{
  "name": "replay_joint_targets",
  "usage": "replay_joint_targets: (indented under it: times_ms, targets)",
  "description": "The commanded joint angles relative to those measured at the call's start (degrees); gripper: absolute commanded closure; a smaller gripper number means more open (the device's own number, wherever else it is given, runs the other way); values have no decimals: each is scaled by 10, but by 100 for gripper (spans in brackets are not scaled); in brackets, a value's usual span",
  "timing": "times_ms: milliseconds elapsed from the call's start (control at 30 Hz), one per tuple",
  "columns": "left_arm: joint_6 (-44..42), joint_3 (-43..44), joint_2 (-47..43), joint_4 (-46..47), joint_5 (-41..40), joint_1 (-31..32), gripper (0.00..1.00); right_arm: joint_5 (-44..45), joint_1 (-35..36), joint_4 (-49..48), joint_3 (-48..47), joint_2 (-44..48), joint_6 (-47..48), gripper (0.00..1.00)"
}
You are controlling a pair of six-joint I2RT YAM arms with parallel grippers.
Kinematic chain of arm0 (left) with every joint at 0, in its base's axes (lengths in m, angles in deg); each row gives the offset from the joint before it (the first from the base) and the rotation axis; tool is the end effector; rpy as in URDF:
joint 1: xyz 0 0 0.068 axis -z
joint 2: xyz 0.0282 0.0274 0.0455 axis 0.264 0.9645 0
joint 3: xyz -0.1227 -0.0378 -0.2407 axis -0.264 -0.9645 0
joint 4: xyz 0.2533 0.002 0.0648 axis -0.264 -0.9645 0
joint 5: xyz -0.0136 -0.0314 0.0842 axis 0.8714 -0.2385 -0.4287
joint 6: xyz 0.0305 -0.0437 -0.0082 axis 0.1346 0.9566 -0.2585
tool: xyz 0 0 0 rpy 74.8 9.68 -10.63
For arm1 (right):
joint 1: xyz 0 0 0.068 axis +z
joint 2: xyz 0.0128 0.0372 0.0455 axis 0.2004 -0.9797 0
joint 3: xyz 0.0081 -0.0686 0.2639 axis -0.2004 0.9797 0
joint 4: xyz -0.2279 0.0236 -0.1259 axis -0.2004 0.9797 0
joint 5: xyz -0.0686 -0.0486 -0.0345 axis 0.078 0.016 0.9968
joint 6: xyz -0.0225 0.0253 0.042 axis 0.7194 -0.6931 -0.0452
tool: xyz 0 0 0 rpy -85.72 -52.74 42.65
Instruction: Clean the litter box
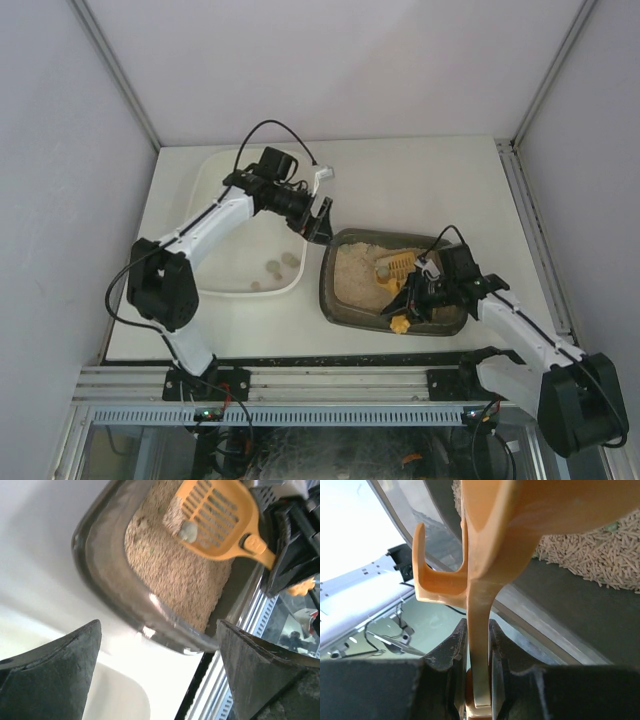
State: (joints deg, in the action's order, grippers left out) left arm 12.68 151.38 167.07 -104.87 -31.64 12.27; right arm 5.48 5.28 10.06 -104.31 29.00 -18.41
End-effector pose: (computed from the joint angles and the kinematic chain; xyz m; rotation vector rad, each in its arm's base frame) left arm 0.3260 -0.1971 0.2855 0.9544 2.3306 -1.0917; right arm 0.1596 0.0767 0.1838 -0.5019 -2.6544 -1.4183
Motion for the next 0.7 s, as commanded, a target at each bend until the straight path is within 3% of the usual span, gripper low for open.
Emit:
replay_joint_targets:
  times_ms: [0, 133, 367, 500, 667]
  targets:
    - [-116, -30, -71, -103, -26, -27, 0, -10, -6, -16, 30, 67, 59, 100]
    - [-164, -44, -121, -163, -89, -27, 0, -5, -8, -45, 74, 156, 69, 100]
    - [-158, -113, -213, -133, -165, -27, 0, 8, -21, -57, 124, 265, 98, 100]
    - [-131, -155, -231, -111, -159, -27, 0, 33, -19, -66, 134, 331, 98, 100]
    - [-120, -179, -243, -84, -187, -27, 0, -26, -25, -108, 150, 352, 99, 100]
